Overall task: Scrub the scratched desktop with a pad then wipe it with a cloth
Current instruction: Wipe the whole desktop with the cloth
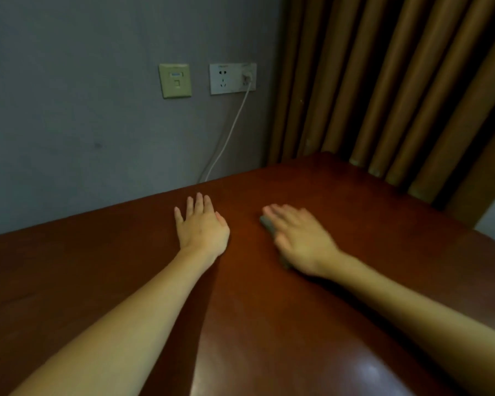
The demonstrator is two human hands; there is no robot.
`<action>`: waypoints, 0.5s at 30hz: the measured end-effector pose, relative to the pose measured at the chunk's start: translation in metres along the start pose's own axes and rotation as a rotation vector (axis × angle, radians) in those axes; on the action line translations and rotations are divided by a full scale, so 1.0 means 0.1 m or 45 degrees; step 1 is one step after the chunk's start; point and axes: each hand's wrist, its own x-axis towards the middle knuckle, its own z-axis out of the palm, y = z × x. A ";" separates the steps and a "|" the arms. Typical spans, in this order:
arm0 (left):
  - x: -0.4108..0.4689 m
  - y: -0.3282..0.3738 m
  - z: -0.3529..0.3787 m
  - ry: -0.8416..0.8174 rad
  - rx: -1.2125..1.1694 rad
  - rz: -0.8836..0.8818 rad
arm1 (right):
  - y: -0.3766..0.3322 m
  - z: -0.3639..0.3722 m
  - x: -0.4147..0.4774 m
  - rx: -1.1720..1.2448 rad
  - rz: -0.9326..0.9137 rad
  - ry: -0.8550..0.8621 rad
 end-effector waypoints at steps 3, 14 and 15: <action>-0.17 0.01 -0.04 -0.043 0.006 -0.001 | -0.37 0.02 0.14 0.090 -0.138 0.029; -1.15 0.30 -0.06 -0.131 0.018 -0.042 | 1.24 -0.09 -0.65 0.053 0.502 0.005; -1.24 0.44 -0.04 -0.130 0.016 -0.030 | 1.12 -0.09 -0.87 0.047 0.458 -0.013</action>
